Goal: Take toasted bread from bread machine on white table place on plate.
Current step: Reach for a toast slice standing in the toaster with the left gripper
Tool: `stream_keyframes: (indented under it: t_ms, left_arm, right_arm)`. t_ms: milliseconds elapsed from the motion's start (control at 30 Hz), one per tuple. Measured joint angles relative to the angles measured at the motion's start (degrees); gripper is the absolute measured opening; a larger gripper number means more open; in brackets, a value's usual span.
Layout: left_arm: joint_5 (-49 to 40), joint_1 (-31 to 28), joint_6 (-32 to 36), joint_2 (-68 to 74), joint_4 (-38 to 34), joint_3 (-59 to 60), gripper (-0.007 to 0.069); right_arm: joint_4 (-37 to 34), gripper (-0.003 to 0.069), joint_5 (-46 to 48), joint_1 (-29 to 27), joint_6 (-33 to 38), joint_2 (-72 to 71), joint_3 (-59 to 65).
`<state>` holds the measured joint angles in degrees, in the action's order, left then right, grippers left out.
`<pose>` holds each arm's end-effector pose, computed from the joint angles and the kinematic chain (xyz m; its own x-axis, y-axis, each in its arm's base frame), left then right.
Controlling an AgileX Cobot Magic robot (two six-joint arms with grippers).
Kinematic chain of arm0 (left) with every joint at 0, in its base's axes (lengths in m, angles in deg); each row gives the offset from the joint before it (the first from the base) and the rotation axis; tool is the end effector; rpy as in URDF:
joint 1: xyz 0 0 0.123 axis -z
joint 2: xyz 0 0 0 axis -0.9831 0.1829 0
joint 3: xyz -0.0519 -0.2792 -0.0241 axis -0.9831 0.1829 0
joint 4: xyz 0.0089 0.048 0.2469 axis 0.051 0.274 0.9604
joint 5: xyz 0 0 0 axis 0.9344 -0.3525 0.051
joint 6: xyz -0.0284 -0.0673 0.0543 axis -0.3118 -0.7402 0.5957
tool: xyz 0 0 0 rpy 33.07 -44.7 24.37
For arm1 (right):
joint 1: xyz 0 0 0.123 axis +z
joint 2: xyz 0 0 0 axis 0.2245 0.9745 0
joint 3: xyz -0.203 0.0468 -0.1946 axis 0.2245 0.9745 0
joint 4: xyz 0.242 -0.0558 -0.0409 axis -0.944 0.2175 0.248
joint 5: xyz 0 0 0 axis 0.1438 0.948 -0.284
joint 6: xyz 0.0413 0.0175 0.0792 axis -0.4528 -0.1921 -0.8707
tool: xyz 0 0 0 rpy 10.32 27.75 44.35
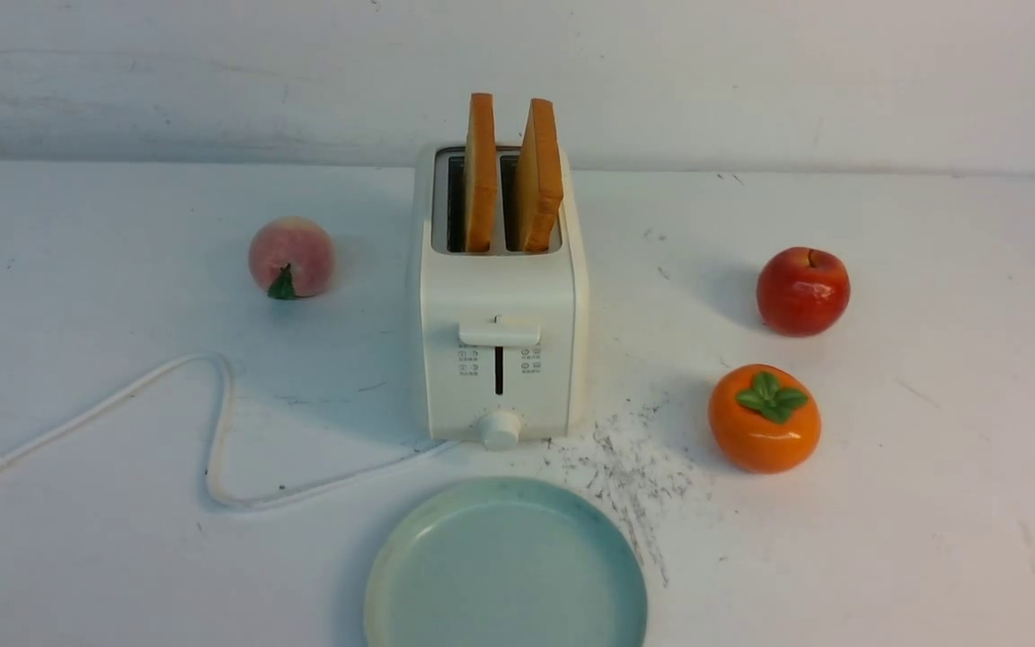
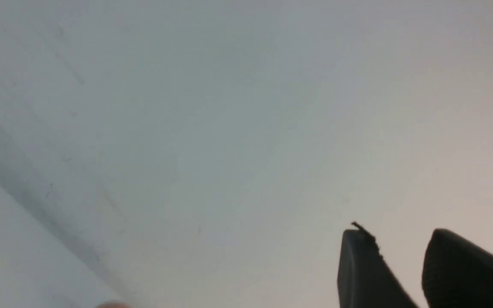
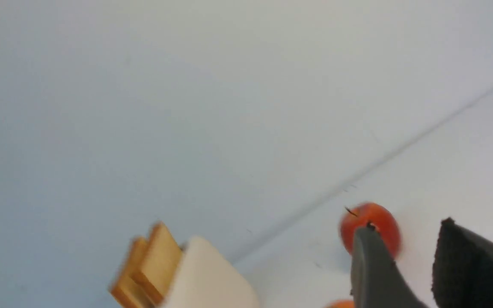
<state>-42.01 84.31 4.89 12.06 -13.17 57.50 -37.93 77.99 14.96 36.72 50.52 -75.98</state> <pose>0.0448 0.0130 0.2433 0.3807 -0.7760 -0.5028 0.3201 0.6207 -0.7157 0.0478 0.0004 0.2506 0.1661 0.6247 -0.7630 -0.1576 0.7806 0.6048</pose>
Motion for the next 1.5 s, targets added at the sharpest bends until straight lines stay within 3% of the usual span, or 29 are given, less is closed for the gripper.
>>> stream_keyframes:
  t_ms: [100, 200, 333, 400, 500, 700, 867, 967, 1067, 1267, 1400, 1500]
  left_arm:
    - [-1.37, 0.00, 0.07, 0.00, 0.71, -4.98, 0.0076]
    - [-10.47, 0.00, 0.12, 1.60, 3.31, -13.84, -0.0014]
    - [-32.69, -0.02, 0.39, 11.97, 7.85, -29.08, -0.0014]
    - [-43.85, -0.02, 1.49, 18.88, 9.66, -36.04, -0.0014]
    - [-62.74, -0.02, 4.97, 32.53, 10.12, -47.68, -0.0014]
    - [-79.43, 0.15, 14.52, 56.66, 4.20, -64.62, -0.0014]
    - [-81.07, 5.19, 17.50, 69.66, 3.10, -74.96, -0.0014]
    - [-80.37, 11.19, 17.30, 77.08, 7.36, -81.54, -0.0014]
    - [-80.04, 16.09, 12.41, 85.30, 12.57, -88.93, -0.0014]
    - [-76.90, 18.25, 8.49, 94.22, 14.34, -98.66, -0.0014]
    - [-69.14, 19.01, 8.36, 97.36, 14.40, -100.39, -0.0013]
    - [-63.56, 19.14, 8.36, 100.69, 15.93, -100.65, 0.0035]
  right_arm:
    - [3.32, 0.0137, 8.33, 0.00, -1.31, 3.44, -10.75]
    - [5.72, 0.0067, 23.56, 0.00, -1.06, 10.66, -21.71]
    - [6.62, 0.0002, 48.29, 0.00, 5.82, 23.85, -34.00]
    - [6.45, -0.0006, 55.82, 0.00, 9.73, 29.12, -37.41]
    - [4.19, -0.0008, 61.42, 0.00, 15.17, 34.99, -38.60]
    - [-0.52, -0.0008, 60.59, 0.00, 21.31, 36.88, -38.60]
    - [-1.41, -0.0006, 59.17, 0.00, 22.76, 36.88, -38.60]
    - [-1.53, -0.0004, 59.06, 0.00, 23.15, 36.88, -38.60]
    - [-1.42, -0.0001, 58.93, 0.00, 23.72, 36.88, -38.60]
    - [-1.36, 0.0001, 58.93, 0.00, 23.88, 36.88, -38.60]
    - [-1.41, 0.0003, 58.32, 0.00, 23.88, 36.88, -38.60]
    - [-1.41, 0.0004, 57.41, 0.00, 23.88, 36.88, -38.60]
